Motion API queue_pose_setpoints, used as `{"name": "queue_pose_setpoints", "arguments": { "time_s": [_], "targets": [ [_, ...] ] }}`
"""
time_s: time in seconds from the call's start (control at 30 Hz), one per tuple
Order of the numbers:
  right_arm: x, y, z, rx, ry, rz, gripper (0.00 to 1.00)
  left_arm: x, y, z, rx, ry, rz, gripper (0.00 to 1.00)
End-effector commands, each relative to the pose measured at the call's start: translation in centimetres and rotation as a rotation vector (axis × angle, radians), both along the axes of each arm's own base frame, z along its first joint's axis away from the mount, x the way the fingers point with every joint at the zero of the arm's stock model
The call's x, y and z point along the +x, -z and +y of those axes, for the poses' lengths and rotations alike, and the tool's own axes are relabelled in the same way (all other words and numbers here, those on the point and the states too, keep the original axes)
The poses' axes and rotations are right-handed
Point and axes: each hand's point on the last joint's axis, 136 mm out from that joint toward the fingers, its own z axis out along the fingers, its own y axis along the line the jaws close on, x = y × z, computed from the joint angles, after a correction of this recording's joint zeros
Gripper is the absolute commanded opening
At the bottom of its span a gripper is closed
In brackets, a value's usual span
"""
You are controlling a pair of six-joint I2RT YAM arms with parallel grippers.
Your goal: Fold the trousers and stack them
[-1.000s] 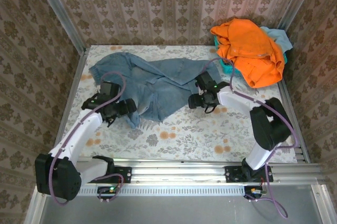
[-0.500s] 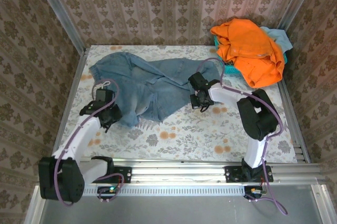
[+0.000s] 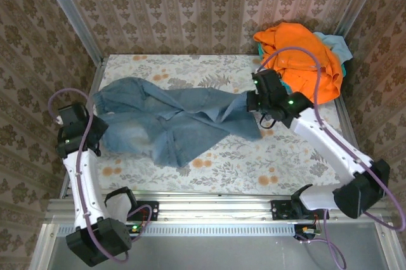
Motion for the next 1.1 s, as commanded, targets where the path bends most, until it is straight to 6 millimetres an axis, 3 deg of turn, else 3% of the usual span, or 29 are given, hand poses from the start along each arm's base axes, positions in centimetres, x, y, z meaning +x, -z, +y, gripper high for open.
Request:
{"name": "queue_pose_setpoints", "arguments": {
  "time_s": [0.0, 0.2, 0.33, 0.4, 0.5, 0.67, 0.77, 0.87, 1.0, 1.03, 1.07],
  "targets": [
    [-0.2, -3.7, -2.9, -0.035, 0.068, -0.082, 0.0, 0.0, 1.4, -0.6, -0.119, -0.004, -0.01, 0.0],
    [1.9, -4.8, -4.5, 0.0, 0.115, -0.098, 0.0, -0.5, 3.7, -0.7, -0.166, -0.024, 0.014, 0.0],
    [4.1, -5.4, -3.5, 0.042, 0.098, -0.114, 0.0, -0.3, 3.1, -0.6, -0.158, -0.018, 0.0, 0.0],
    [5.3, -6.6, -3.1, 0.049, 0.092, -0.147, 0.0, -0.2, 2.8, -0.5, -0.15, -0.016, -0.006, 0.0],
    [9.8, -5.8, -4.7, 0.058, 0.157, -0.137, 0.0, 0.1, 2.7, -0.3, -0.147, -0.016, -0.009, 0.0],
    [18.0, -3.4, -10.7, 0.164, 0.35, -0.077, 0.0, 1.2, 3.3, 0.1, -0.172, -0.023, -0.009, 0.0],
    [21.3, -1.8, -13.0, 0.229, 0.436, -0.045, 0.0, 2.0, 3.7, 0.4, -0.182, -0.028, -0.009, 0.0],
    [23.0, 0.2, -13.8, 0.237, 0.49, -0.007, 0.0, 2.8, 4.0, 0.6, -0.193, -0.027, -0.012, 0.0],
    [23.6, 2.0, -14.4, 0.205, 0.528, 0.042, 0.52, 3.4, 4.1, 0.7, -0.199, -0.019, -0.011, 0.0],
    [23.4, 1.9, -14.3, 0.196, 0.524, 0.045, 0.62, 3.5, 4.1, 0.7, -0.199, -0.014, -0.012, 0.0],
    [23.1, 1.9, -14.0, 0.188, 0.513, 0.049, 0.65, 3.5, 4.1, 0.6, -0.201, -0.014, -0.01, 0.0]
  ]
}}
